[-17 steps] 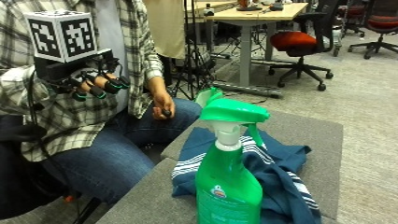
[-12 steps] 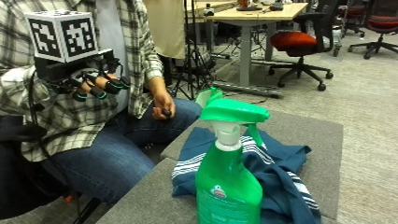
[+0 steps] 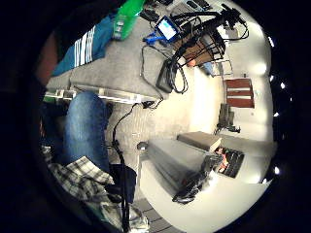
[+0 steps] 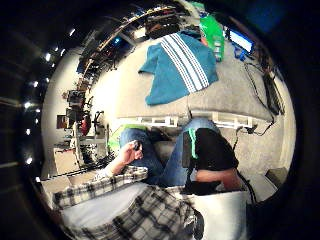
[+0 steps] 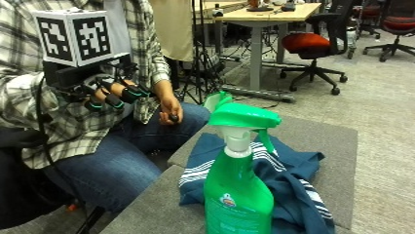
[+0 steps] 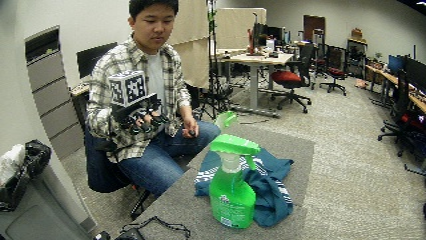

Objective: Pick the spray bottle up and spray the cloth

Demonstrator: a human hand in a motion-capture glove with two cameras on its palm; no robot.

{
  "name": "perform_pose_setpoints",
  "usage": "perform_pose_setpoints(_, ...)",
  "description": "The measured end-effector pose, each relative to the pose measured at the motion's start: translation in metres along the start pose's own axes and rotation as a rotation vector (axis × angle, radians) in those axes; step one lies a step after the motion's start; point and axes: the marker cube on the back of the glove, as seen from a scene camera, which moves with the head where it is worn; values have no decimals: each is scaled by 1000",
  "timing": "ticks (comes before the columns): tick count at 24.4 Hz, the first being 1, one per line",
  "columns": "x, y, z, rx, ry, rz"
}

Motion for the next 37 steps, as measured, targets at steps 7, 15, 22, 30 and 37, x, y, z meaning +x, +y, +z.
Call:
perform_pose_setpoints(7, 23, -66, -19, 63, -23, 23)
perform_pose_setpoints(15, 55, -149, -14, 80, -176, 163)
perform_pose_setpoints(22, 77, -209, 20, 197, -616, 229)
perform_pose_setpoints(30, 74, -247, 40, 406, -867, 223)
perform_pose_setpoints(37, 59, -262, 57, 509, -1210, 158)
